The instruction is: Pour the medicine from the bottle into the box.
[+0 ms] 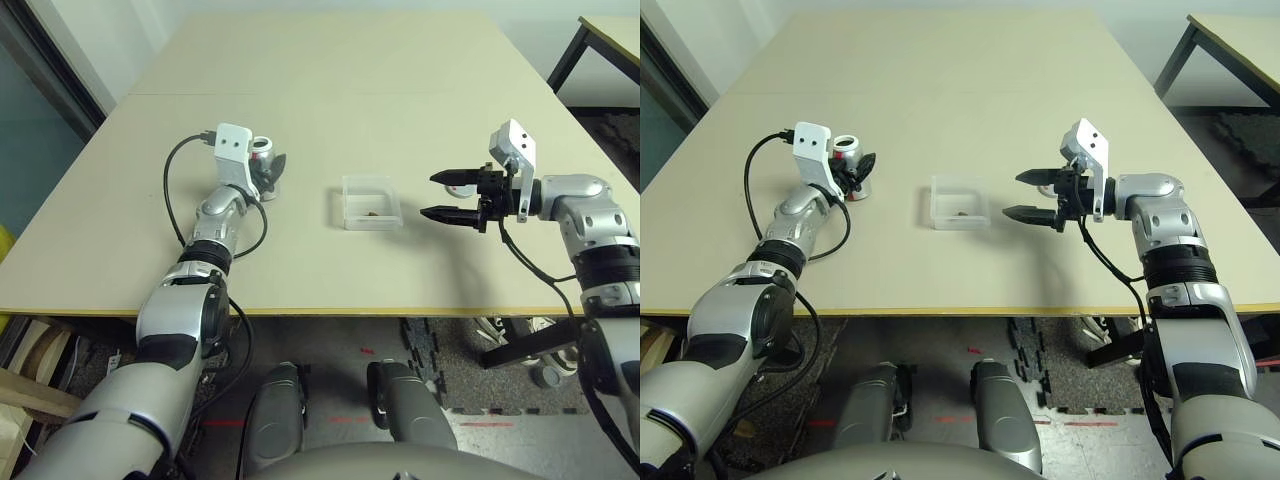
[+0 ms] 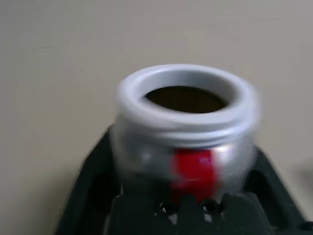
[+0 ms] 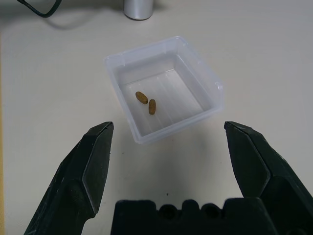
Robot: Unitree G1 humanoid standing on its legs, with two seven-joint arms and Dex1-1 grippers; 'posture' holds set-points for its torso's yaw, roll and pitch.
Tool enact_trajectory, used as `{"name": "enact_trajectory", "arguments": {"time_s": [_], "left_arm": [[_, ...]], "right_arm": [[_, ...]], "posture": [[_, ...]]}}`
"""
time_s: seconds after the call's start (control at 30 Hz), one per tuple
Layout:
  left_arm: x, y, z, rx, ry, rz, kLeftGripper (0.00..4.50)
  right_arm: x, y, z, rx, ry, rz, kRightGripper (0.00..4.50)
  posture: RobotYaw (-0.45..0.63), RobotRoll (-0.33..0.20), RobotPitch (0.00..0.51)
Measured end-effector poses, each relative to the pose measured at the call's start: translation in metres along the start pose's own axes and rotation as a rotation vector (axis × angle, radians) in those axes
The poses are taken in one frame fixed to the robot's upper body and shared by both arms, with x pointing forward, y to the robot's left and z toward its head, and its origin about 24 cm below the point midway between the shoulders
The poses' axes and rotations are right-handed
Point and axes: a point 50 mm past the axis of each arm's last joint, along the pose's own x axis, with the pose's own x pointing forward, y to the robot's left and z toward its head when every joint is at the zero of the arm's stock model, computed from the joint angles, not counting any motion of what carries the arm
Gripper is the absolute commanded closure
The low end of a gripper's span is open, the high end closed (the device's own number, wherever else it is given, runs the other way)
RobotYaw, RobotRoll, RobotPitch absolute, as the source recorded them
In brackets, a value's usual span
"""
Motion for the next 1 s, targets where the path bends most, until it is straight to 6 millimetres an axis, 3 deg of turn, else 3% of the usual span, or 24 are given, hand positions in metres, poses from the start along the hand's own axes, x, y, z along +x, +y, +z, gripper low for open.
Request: {"name": "enact_trajectory", "arguments": {"time_s": [0.57,1.0], "left_arm": [[-0.013,0.005,-0.013,-0.049,-0.013,-0.016,0.06],[-0.044,0.012,-0.023,-0.072,-0.029,-0.009,0.06]], "right_arm": [[0.004,-0.001,-0.001,-0.002,-0.002,0.003,0.00],[0.009,-0.004,-0.001,-0.005,-0.010,0.003,0.00]], "posture": [[-0.15,0.000,0.112],[-0.12,0.000,0.102]]}}
